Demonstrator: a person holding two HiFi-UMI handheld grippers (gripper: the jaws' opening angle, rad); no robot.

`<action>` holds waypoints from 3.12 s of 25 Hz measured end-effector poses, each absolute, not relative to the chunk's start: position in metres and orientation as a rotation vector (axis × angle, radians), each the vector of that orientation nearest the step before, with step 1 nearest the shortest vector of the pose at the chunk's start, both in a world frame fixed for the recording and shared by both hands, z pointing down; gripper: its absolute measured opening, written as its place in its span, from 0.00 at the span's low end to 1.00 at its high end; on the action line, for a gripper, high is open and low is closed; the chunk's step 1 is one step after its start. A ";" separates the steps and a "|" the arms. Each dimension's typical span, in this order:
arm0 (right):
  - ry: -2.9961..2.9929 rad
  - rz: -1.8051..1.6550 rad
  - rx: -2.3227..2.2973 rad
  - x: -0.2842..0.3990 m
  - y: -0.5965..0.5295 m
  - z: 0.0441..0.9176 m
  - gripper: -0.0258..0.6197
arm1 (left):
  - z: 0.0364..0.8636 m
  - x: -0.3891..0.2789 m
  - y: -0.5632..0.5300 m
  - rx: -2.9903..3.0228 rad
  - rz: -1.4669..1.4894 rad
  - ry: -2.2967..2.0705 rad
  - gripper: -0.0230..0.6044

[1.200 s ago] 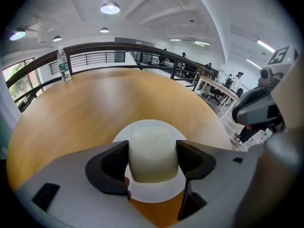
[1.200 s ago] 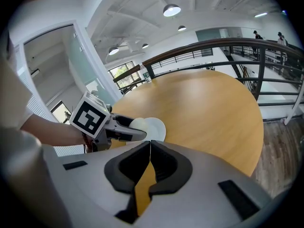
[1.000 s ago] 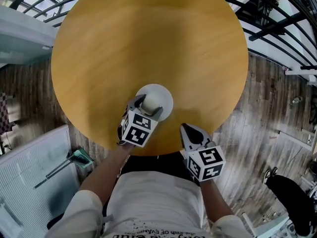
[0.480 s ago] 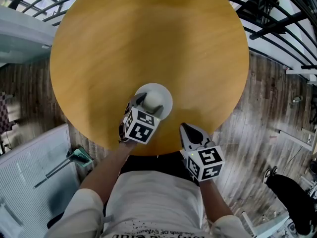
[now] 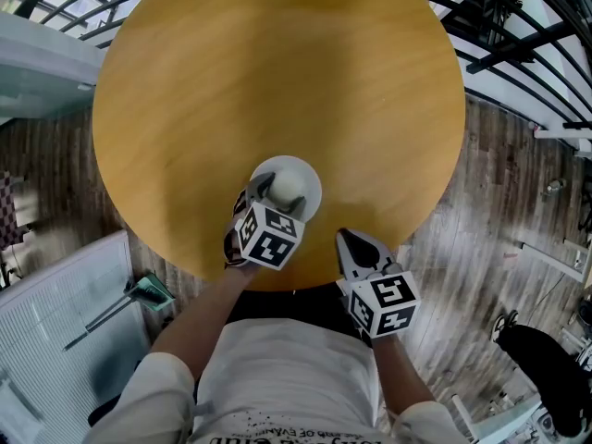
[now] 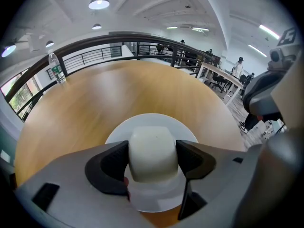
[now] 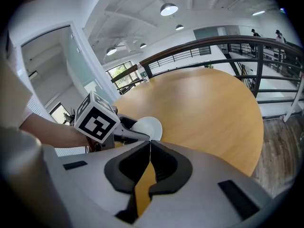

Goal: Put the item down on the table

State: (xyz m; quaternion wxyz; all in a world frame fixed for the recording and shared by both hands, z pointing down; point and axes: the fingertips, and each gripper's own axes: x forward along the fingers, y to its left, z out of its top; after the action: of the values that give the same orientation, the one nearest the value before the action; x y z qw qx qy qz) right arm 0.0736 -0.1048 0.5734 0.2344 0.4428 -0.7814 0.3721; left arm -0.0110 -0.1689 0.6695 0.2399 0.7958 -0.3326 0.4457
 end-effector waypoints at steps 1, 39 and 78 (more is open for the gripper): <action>-2.145 1.021 1.216 0.074 -0.105 0.573 0.08 | 0.669 -0.011 -0.169 2.177 1.224 -0.909 0.55; -2.279 0.882 1.132 0.063 -0.090 0.519 0.08 | 0.557 -0.032 -0.128 2.258 0.995 -1.026 0.49; -2.440 0.646 1.031 0.010 -0.069 0.446 0.08 | 0.463 -0.078 -0.044 2.258 0.706 -1.211 0.07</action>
State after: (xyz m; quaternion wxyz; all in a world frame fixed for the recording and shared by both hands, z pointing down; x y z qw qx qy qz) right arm 0.0099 -0.0688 0.4458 0.2061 0.3701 -0.8756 0.2320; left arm -0.0776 -0.0443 0.4629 0.2398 0.8248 -0.4423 0.2578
